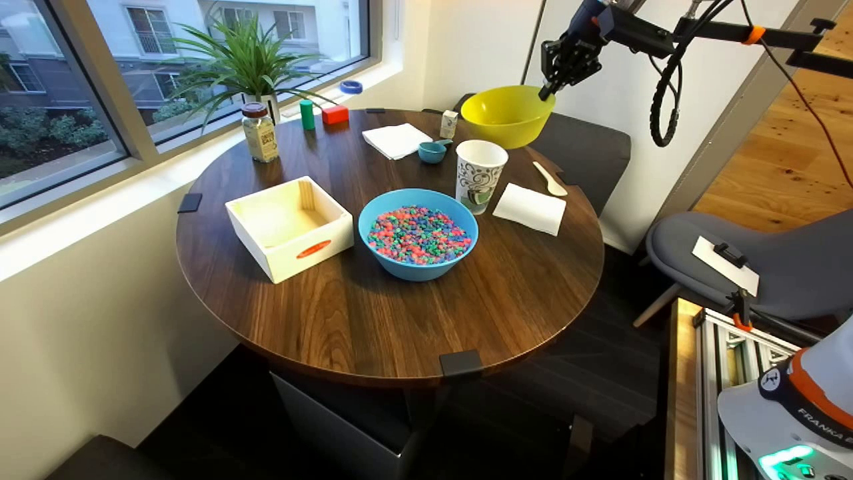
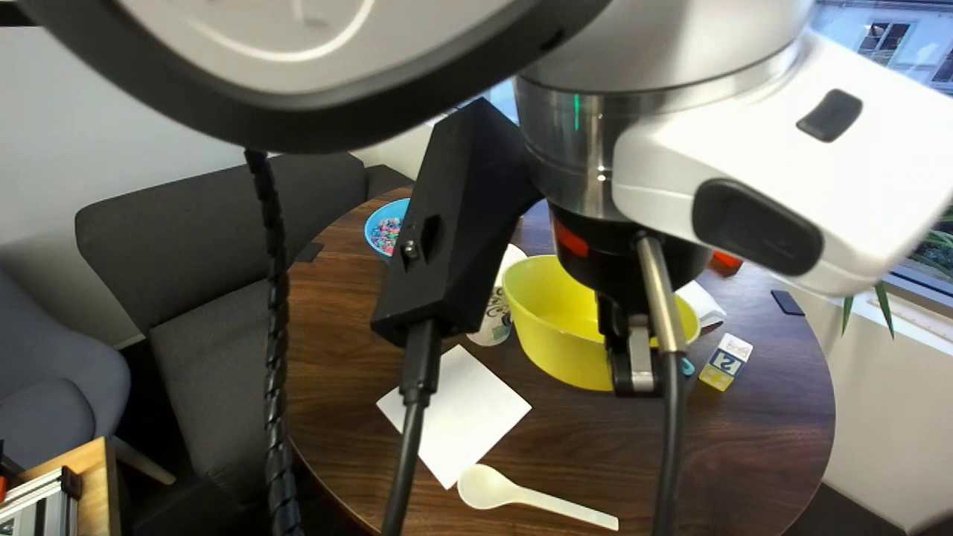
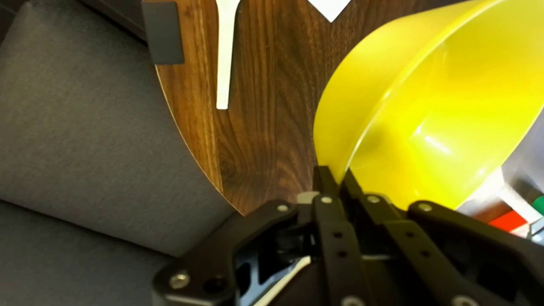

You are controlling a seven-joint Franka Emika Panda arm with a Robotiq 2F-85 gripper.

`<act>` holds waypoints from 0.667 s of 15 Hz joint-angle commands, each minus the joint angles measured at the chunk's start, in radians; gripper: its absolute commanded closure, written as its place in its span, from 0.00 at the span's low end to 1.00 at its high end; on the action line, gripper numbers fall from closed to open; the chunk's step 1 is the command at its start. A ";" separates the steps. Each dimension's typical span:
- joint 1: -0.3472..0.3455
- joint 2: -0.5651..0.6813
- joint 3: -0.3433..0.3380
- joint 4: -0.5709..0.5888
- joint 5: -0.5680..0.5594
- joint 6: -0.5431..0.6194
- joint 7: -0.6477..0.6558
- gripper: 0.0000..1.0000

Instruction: Put the yellow bowl on the table

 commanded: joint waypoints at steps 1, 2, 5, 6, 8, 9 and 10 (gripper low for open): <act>-0.014 -0.027 0.005 -0.038 -0.044 -0.035 0.069 0.98; -0.015 -0.024 0.004 -0.046 -0.048 -0.040 0.064 0.98; -0.010 -0.017 0.002 -0.070 -0.042 -0.049 0.010 0.98; -0.010 -0.015 0.002 -0.079 -0.041 -0.048 0.006 0.98; -0.015 -0.011 0.002 -0.093 -0.060 -0.046 0.022 0.98; -0.016 -0.008 0.002 -0.099 -0.067 -0.047 0.023 0.98; -0.016 -0.006 0.001 -0.106 -0.077 -0.042 0.017 0.98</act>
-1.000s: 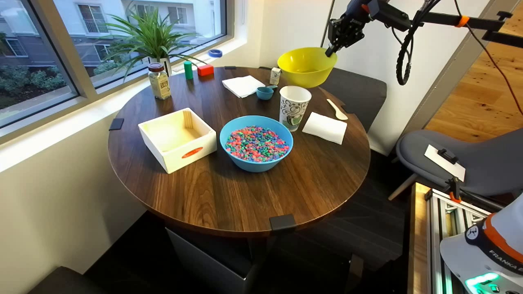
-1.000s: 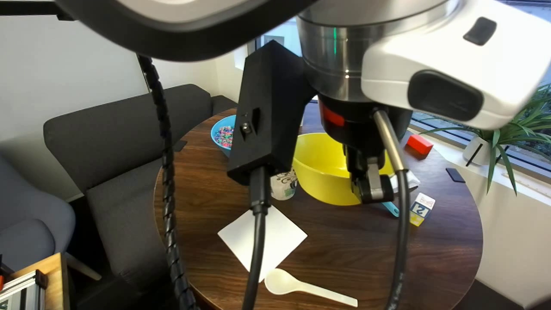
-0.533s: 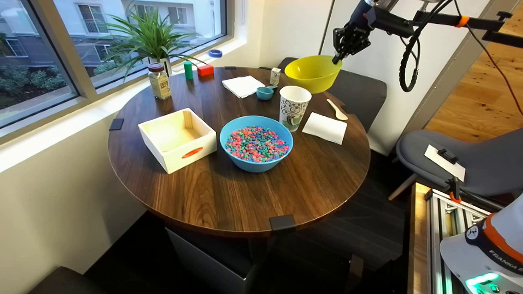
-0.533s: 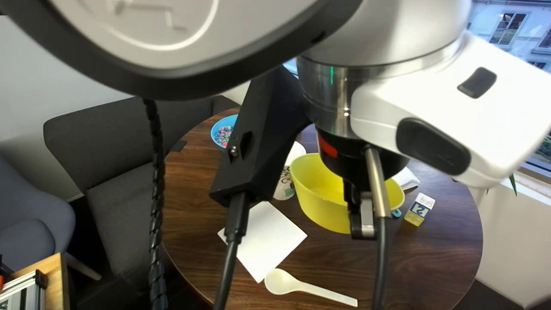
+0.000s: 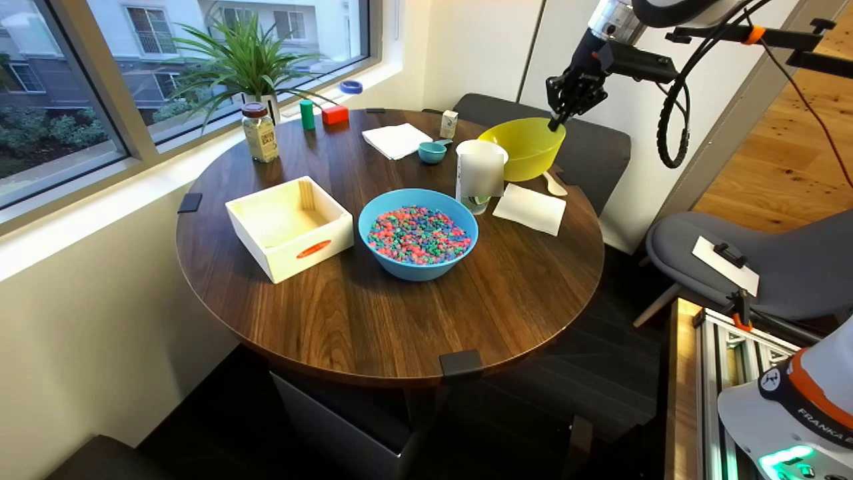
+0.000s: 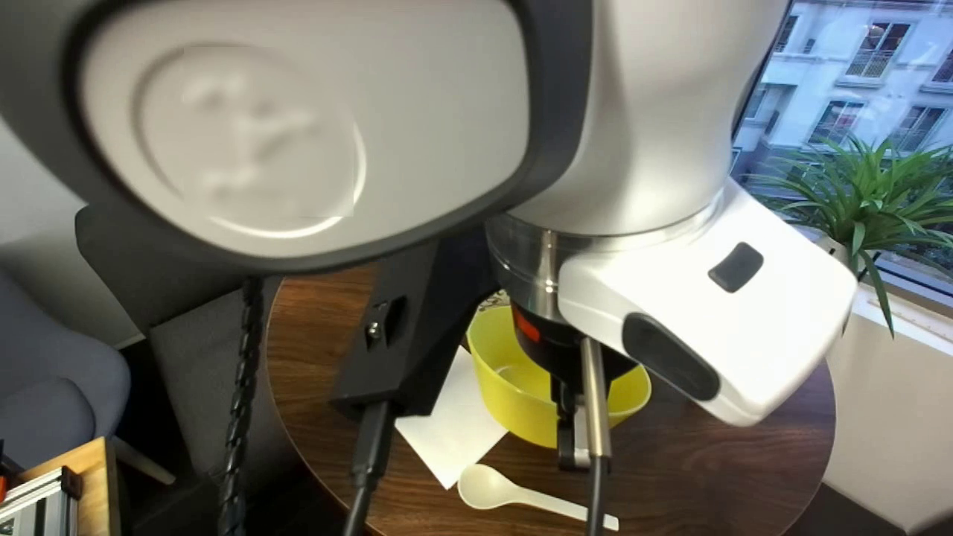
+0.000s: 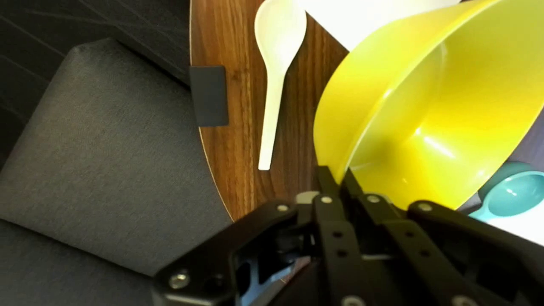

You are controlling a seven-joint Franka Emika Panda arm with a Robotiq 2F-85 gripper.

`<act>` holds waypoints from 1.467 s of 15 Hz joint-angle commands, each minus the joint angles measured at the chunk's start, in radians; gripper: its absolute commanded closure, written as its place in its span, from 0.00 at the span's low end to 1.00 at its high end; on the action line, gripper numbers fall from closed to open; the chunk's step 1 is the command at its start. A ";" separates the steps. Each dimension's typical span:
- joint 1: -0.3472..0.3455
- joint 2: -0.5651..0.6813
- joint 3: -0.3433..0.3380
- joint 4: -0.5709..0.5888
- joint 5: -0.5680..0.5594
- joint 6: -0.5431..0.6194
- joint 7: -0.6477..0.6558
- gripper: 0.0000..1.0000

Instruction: Put the yellow bowl on the table

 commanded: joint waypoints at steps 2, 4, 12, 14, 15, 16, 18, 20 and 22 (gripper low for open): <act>-0.004 -0.004 0.001 -0.038 -0.047 0.001 -0.005 0.98; -0.004 0.002 0.001 -0.046 -0.059 0.005 -0.006 0.98; -0.013 0.026 0.002 -0.058 -0.179 0.078 0.015 0.98; -0.010 0.034 0.000 -0.055 -0.178 0.091 0.003 0.98; -0.011 0.036 0.000 -0.057 -0.188 0.096 0.007 0.98; -0.011 0.037 0.000 -0.058 -0.186 0.099 0.004 0.98; -0.011 0.040 -0.001 -0.060 -0.191 0.102 0.004 0.98; -0.009 0.045 -0.001 -0.069 -0.194 0.112 -0.010 0.98; -0.009 0.047 -0.002 -0.076 -0.189 0.130 -0.023 0.97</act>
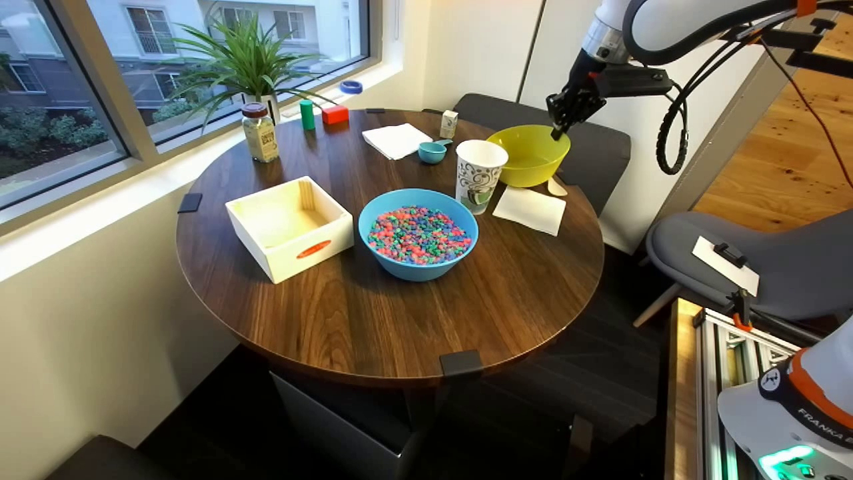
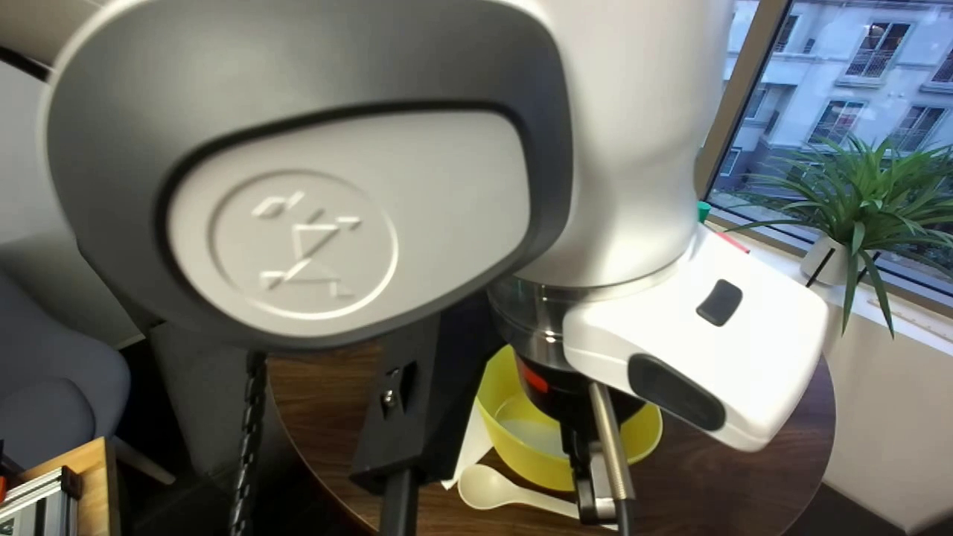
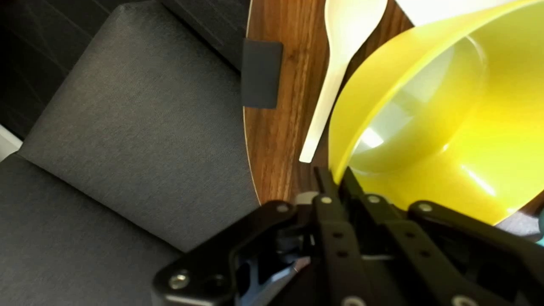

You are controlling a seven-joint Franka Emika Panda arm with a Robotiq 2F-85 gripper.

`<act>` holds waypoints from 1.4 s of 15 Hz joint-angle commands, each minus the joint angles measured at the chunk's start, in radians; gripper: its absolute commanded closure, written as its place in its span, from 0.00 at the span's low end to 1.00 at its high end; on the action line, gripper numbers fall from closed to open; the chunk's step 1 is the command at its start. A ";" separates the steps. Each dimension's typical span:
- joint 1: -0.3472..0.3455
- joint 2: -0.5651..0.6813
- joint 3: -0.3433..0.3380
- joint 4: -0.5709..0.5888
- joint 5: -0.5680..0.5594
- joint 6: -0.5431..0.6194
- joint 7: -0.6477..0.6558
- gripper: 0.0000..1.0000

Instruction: Put the yellow bowl on the table

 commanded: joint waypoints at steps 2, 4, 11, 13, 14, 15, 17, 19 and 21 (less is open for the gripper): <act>-0.003 0.024 -0.004 -0.036 -0.016 0.060 -0.025 0.85; 0.001 0.034 -0.004 -0.045 -0.014 0.064 -0.044 0.95; 0.001 0.040 -0.006 -0.044 -0.014 0.098 -0.061 0.69; 0.003 0.037 -0.005 -0.039 -0.008 0.107 -0.063 0.55; 0.004 0.034 -0.003 -0.036 -0.010 0.110 -0.061 0.49; 0.005 0.030 -0.002 -0.032 -0.011 0.114 -0.060 0.40; 0.007 0.021 0.002 -0.018 -0.017 0.103 -0.048 0.26; 0.010 0.011 0.007 -0.001 -0.015 0.088 -0.040 0.11; 0.012 0.004 0.014 0.023 -0.019 0.053 -0.012 0.00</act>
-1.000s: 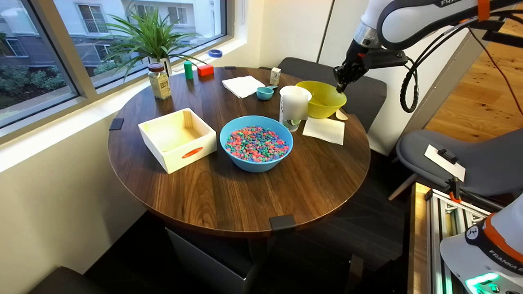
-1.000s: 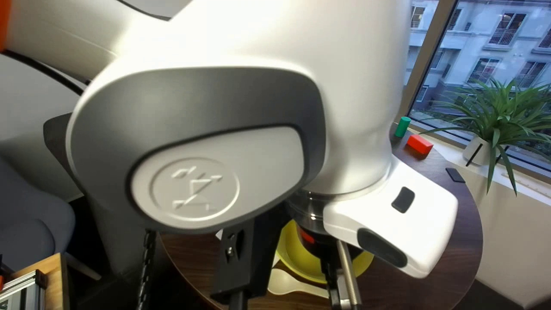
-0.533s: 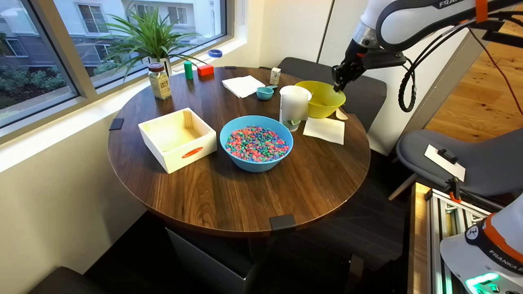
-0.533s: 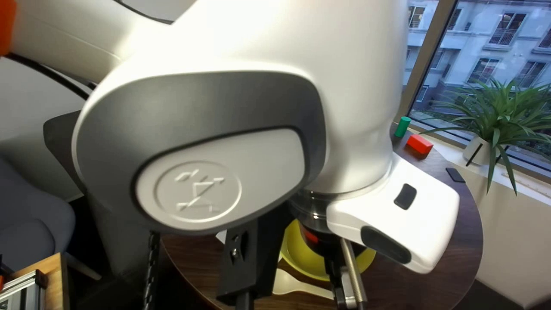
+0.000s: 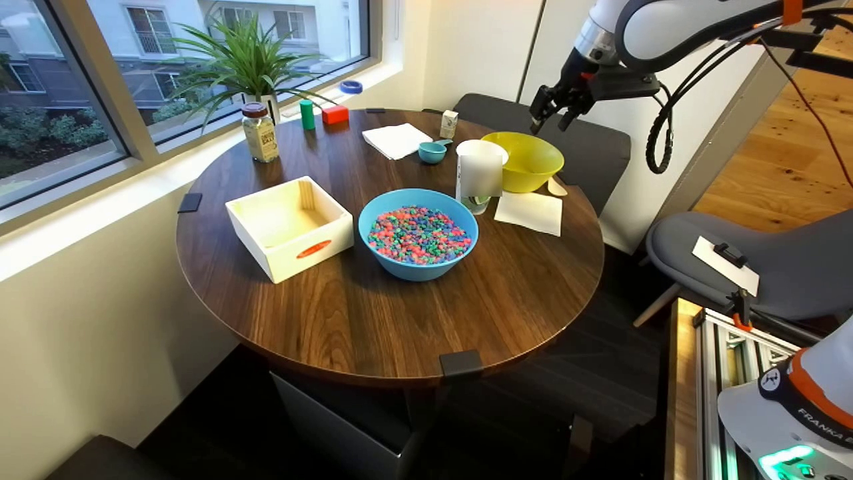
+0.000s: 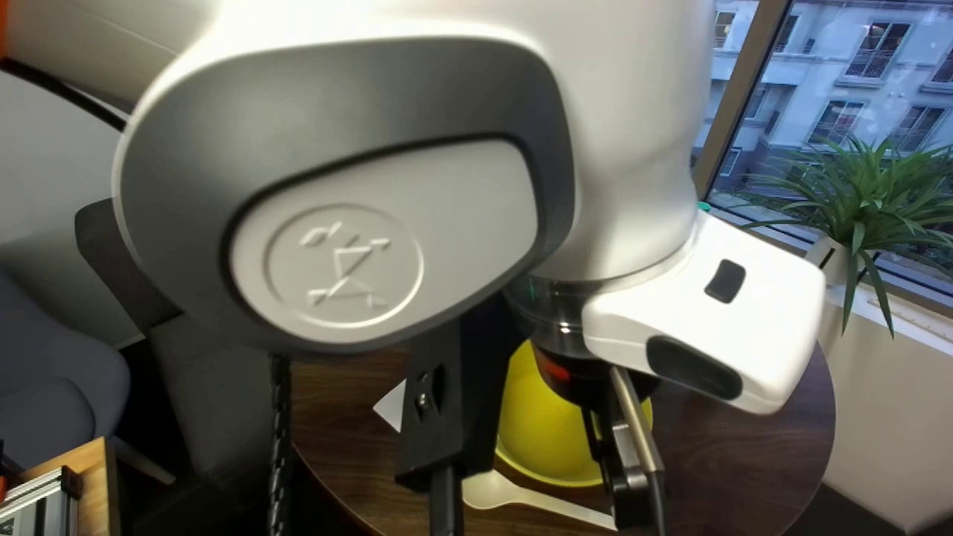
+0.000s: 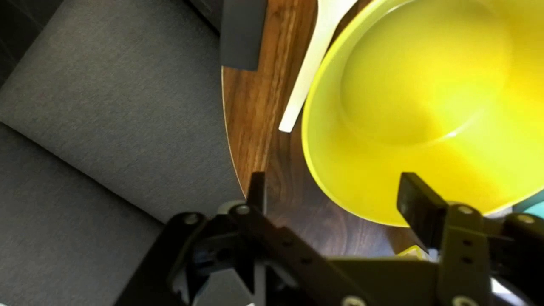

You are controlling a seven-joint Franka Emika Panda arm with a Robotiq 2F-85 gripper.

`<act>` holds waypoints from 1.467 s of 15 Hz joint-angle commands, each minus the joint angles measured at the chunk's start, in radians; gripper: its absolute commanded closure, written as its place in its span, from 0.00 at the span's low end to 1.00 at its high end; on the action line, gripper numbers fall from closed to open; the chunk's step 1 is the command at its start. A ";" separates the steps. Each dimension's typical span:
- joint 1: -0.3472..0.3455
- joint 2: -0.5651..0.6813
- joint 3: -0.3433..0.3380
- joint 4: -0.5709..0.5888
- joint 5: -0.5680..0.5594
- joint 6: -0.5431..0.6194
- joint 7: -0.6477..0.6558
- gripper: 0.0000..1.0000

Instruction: Put the yellow bowl on the table

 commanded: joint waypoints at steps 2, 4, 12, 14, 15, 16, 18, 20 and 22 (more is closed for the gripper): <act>0.006 -0.028 0.019 0.046 -0.034 -0.099 0.096 0.00; 0.008 -0.036 0.031 0.078 -0.047 -0.174 0.150 0.00; 0.037 -0.073 0.102 0.216 -0.107 -0.445 0.319 0.00; 0.038 -0.069 0.092 0.212 -0.084 -0.421 0.286 0.00; 0.042 -0.071 0.097 0.220 -0.088 -0.434 0.298 0.00; 0.043 -0.073 0.100 0.224 -0.090 -0.439 0.304 0.00; 0.044 -0.073 0.101 0.225 -0.092 -0.441 0.306 0.00; 0.044 -0.073 0.100 0.225 -0.093 -0.441 0.306 0.00; 0.044 -0.072 0.100 0.225 -0.093 -0.441 0.306 0.00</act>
